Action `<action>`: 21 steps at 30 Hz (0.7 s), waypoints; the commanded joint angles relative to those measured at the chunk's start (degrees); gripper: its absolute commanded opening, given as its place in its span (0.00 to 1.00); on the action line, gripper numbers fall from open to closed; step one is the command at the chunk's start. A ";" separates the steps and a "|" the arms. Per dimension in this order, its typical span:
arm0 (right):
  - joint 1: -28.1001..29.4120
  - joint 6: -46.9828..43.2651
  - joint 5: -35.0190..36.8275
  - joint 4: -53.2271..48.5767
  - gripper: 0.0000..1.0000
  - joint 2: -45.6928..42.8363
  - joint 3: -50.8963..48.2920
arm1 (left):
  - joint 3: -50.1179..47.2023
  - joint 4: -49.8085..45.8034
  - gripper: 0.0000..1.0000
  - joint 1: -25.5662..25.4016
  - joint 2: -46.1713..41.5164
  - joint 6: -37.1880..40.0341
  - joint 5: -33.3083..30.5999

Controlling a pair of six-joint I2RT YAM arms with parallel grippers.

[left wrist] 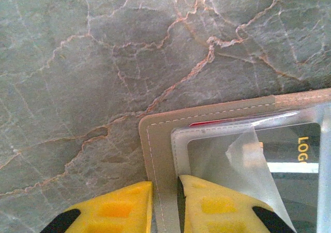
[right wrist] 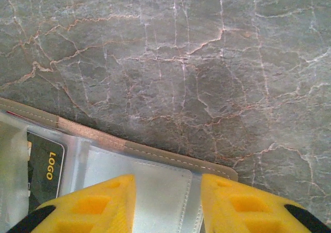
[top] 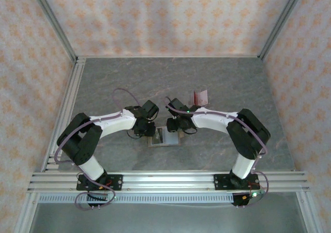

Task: Put the credit cards into the card holder

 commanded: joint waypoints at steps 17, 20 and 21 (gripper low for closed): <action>1.90 -0.07 1.48 0.82 0.37 1.02 0.16 | -2.07 -1.21 0.21 -0.61 2.82 -0.47 -1.57; 2.37 0.36 2.31 0.97 0.35 1.66 -0.78 | -2.05 -1.29 0.21 -0.59 2.72 -0.48 -1.66; 2.86 0.50 2.89 0.75 0.34 2.03 -1.07 | -2.11 -1.29 0.21 -0.58 2.74 -0.49 -1.66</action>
